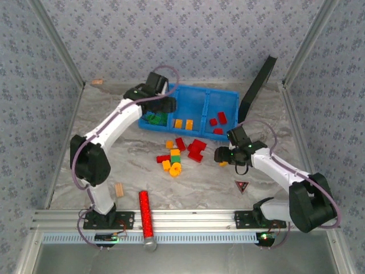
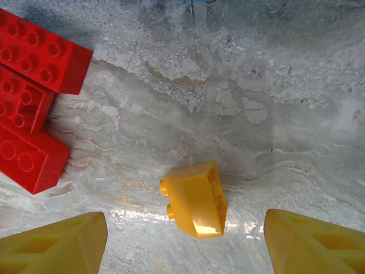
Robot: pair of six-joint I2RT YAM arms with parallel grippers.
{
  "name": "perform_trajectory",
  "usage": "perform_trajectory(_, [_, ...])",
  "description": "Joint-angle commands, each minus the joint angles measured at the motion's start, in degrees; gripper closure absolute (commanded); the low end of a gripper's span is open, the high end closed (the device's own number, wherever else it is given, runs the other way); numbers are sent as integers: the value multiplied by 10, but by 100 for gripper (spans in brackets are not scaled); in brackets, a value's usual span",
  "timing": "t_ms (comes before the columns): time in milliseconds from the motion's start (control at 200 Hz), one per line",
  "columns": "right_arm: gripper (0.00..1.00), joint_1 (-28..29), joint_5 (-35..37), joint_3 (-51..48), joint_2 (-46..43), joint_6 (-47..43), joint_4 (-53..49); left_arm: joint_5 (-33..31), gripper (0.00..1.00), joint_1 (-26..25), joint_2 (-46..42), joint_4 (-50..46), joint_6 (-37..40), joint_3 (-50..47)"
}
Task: Sort the legos into containers by color
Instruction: Place the lego in the container.
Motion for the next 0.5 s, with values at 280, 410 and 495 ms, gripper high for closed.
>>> perform_trajectory(280, [27, 16, 18, 6, 50, 16, 36, 19, 47, 76, 181, -50, -7, 196])
perform_trajectory(410, [28, 17, 24, 11, 69, 17, 43, 23, 47, 82, 244, -72, -16, 266])
perform_trajectory(495, [28, 17, 28, 11, 82, 18, 48, 22, 47, 83, 281, -89, -20, 307])
